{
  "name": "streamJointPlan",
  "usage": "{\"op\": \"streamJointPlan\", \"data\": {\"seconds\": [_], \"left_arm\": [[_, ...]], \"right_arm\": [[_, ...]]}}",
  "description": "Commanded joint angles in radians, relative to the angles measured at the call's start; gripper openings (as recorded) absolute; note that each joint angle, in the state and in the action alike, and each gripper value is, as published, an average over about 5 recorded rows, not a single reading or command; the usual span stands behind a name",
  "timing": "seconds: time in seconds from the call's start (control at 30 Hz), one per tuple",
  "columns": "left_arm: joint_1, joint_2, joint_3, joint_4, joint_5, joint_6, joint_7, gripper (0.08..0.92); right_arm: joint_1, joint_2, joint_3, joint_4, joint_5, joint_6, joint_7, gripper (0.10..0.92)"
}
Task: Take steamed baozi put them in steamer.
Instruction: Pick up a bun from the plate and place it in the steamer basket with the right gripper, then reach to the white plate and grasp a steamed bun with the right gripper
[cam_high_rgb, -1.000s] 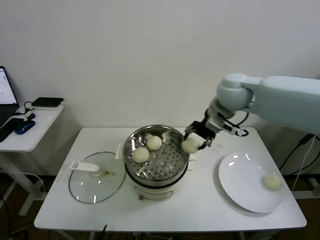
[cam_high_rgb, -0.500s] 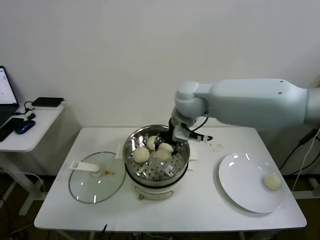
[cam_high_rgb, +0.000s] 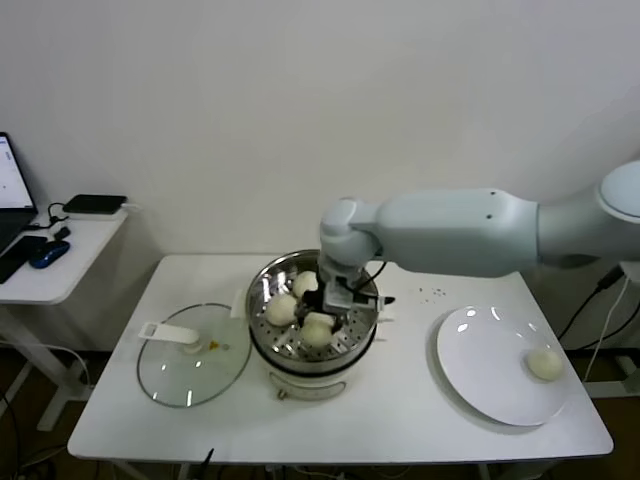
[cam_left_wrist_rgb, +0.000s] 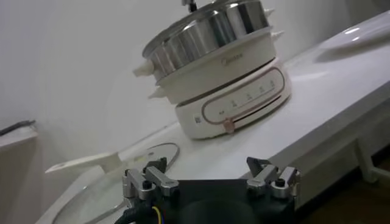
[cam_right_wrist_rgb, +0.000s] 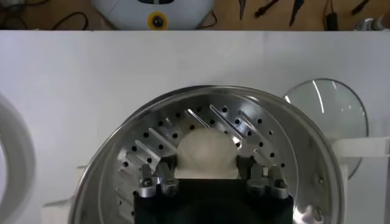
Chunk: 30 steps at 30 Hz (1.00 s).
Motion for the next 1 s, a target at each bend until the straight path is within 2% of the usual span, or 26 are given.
{"op": "streamJointPlan", "data": {"seconds": [0.03, 0.27, 0.47, 0.6, 0.8, 0.9, 1.0], "left_arm": [[0.001, 0.001, -0.002, 0.002, -0.001, -0.004, -0.001, 0.823], [0.000, -0.001, -0.004, -0.003, -0.001, -0.003, -0.001, 0.823], [0.002, -0.001, -0.004, -0.002, 0.000, -0.005, -0.001, 0.823], [0.005, -0.001, -0.004, -0.002, 0.002, -0.007, -0.002, 0.823], [0.012, -0.001, -0.002, -0.004, 0.005, -0.011, -0.002, 0.823], [0.014, -0.001, -0.001, -0.008, 0.006, -0.013, -0.003, 0.823], [0.015, -0.001, 0.000, -0.010, 0.007, -0.014, -0.003, 0.823]], "right_arm": [[-0.069, 0.064, 0.005, -0.073, -0.031, 0.010, 0.007, 0.662], [-0.046, 0.058, 0.002, -0.090, 0.035, 0.019, -0.010, 0.680], [0.023, -0.017, -0.022, -0.071, 0.166, 0.014, -0.015, 0.803], [0.093, -0.107, -0.053, -0.069, 0.258, -0.005, -0.031, 0.821], [0.288, -0.248, -0.296, -0.040, 0.481, -0.227, -0.065, 0.823], [0.327, -0.326, -0.370, -0.016, 0.514, -0.380, -0.036, 0.823], [0.314, -0.410, -0.404, -0.012, 0.513, -0.460, -0.036, 0.823]]}}
